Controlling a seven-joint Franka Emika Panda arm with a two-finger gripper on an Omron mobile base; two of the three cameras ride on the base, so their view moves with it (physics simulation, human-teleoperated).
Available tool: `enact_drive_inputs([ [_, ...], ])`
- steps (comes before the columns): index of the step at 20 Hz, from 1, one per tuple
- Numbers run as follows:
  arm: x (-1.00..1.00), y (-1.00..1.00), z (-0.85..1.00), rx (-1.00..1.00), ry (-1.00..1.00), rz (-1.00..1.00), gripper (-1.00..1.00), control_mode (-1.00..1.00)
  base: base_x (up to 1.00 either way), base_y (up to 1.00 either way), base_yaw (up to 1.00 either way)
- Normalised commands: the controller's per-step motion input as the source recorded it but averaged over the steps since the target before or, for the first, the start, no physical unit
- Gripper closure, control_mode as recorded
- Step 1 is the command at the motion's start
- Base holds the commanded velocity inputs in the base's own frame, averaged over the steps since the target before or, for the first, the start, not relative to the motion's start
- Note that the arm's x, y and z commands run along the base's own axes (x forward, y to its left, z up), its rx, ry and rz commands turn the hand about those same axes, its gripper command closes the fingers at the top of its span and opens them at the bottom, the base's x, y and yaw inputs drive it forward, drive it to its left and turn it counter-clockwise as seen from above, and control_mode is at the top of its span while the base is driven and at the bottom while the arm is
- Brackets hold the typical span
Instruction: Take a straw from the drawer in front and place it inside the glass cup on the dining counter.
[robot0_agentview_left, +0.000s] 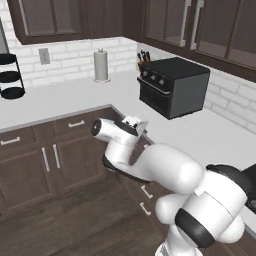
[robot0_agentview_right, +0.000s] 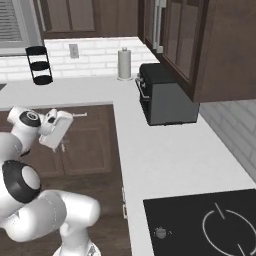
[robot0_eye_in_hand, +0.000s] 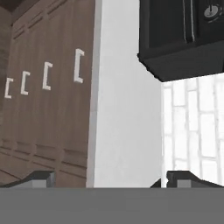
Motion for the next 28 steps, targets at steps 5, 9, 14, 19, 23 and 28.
enact_drive_inputs([
  [5, 0.45, -0.04, -0.58, -0.25, 0.00, 0.00, -1.00, -1.00, 0.00, 0.00, 0.00],
  [9, 0.49, -0.27, -0.56, -0.18, 0.00, 0.00, -1.00, -1.00, 0.00, 0.00, 0.00],
  [14, 0.45, -0.38, -0.55, -0.06, 0.00, 0.00, -1.00, -1.00, 0.00, 0.00, 0.00],
  [19, 0.33, -0.30, -0.57, -0.01, 0.00, 0.00, -1.00, -1.00, 0.00, 0.00, 0.00],
  [23, 0.25, -0.18, -0.47, -0.08, -0.02, -0.01, -1.00, -1.00, 0.00, 0.00, 0.00],
  [28, 0.39, -0.31, -0.27, -0.06, -0.01, -0.01, -1.00, -1.00, 0.00, 0.00, 0.00],
])
